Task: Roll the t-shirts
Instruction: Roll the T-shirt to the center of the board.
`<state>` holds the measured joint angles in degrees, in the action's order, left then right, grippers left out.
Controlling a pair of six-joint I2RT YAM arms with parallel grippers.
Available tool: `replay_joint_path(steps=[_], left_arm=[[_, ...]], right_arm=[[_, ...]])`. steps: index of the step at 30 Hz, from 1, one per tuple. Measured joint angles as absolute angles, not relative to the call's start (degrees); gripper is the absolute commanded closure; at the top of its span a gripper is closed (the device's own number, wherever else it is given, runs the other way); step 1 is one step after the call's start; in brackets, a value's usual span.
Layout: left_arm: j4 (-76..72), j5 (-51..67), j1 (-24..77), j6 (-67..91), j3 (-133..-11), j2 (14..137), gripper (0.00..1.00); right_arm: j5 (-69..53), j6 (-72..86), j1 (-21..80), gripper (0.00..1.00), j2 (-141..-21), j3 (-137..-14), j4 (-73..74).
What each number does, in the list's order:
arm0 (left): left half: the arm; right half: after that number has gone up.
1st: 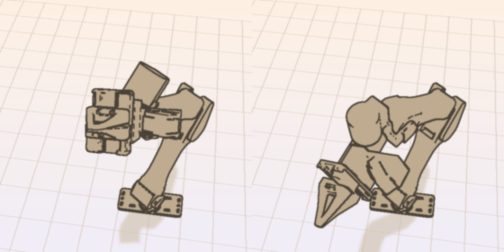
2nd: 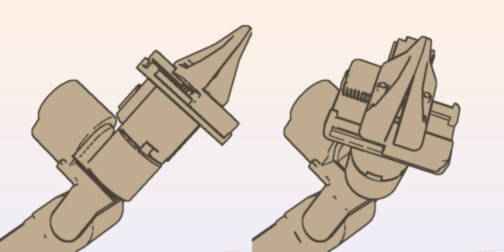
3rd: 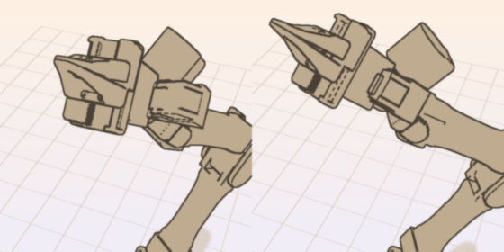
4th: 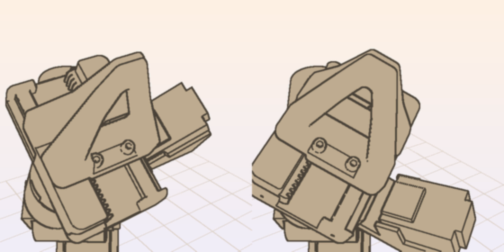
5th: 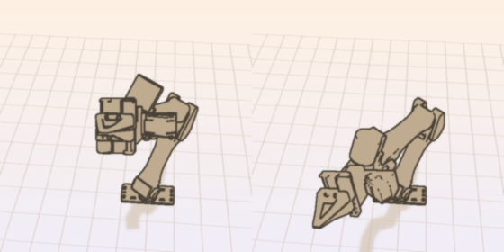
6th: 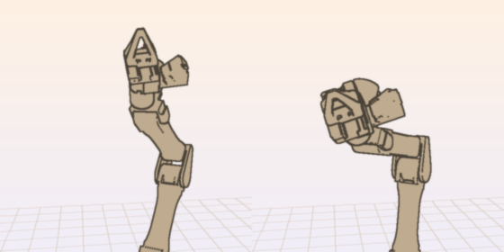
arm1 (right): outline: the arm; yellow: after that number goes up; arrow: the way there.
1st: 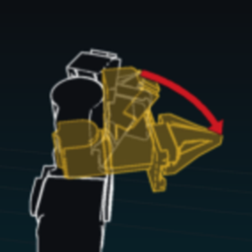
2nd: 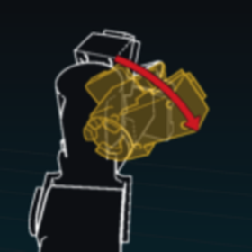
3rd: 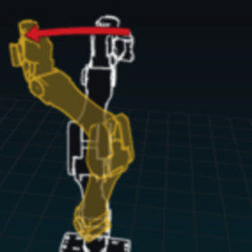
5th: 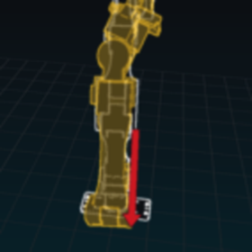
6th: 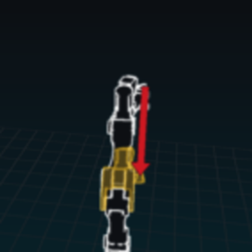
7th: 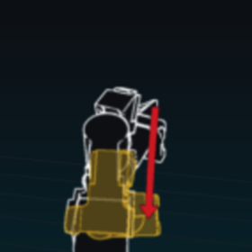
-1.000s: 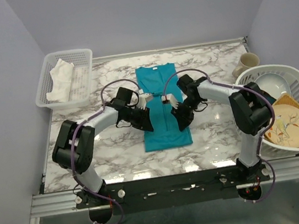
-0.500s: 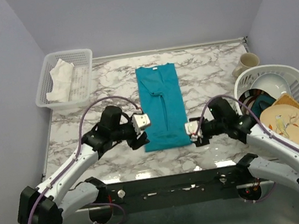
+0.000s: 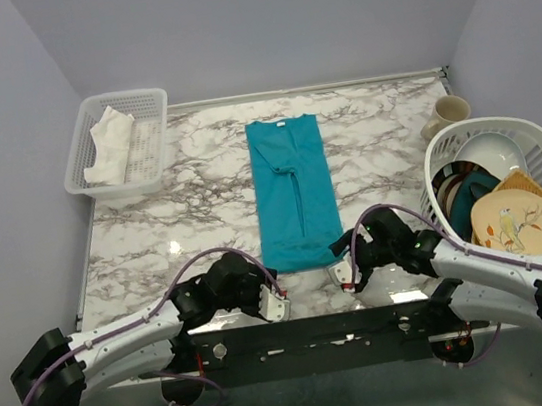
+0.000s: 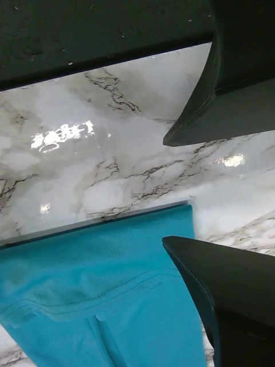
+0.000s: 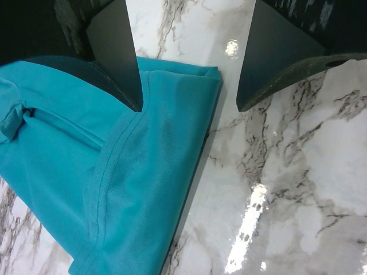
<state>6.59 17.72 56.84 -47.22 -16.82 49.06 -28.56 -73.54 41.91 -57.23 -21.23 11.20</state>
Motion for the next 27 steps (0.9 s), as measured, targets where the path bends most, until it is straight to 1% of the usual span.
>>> replay_joint_path(steps=[6, 8, 12, 13, 15, 16, 19, 23, 27], left_arm=[[-0.64, 12.82, 59.51, -51.31, -14.9, 56.03, 0.34], [-3.22, 11.53, 59.75, -52.14, -15.22, 58.46, 0.38], [-6.17, 9.87, 59.88, -54.04, -15.35, 61.14, 0.46], [-6.55, 9.58, 59.99, -54.78, -15.38, 61.58, 0.51], [-7.01, 9.39, 60.14, -55.88, -15.38, 62.26, 0.57], [-7.18, 9.37, 60.14, -56.1, -15.4, 62.57, 0.6], [-6.81, 9.13, 60.14, -57.01, -16.58, 65.01, 0.62], [-5.98, 8.56, 60.14, -56.21, -20.12, 69.6, 0.65], [-4.49, 8.67, 60.01, -54.11, -22.44, 71.85, 0.75]], right_arm=[[-25.91, -73.41, 42.46, 0.32, -61.45, -21.06, 6.85], [-25.12, -73.56, 42.57, 0.33, -62.7, -20.93, 6.5], [-24.71, -74.22, 42.72, 0.39, -63.31, -20.6, 5.5], [-24.6, -74.3, 42.78, 0.43, -63.4, -20.58, 5.37], [-24.51, -74.67, 42.81, 0.47, -64.01, -20.58, 4.93], [-24.43, -74.67, 42.81, 0.51, -64.47, -20.6, 4.49], [-23.92, -74.37, 42.81, 0.6, -66.74, -21.15, 3.16], [-23.33, -72.88, 42.83, 0.6, -68.88, -21.98, 2.22], [-23.22, -70.98, 42.83, 0.61, -69.12, -22.35, 2.52]])
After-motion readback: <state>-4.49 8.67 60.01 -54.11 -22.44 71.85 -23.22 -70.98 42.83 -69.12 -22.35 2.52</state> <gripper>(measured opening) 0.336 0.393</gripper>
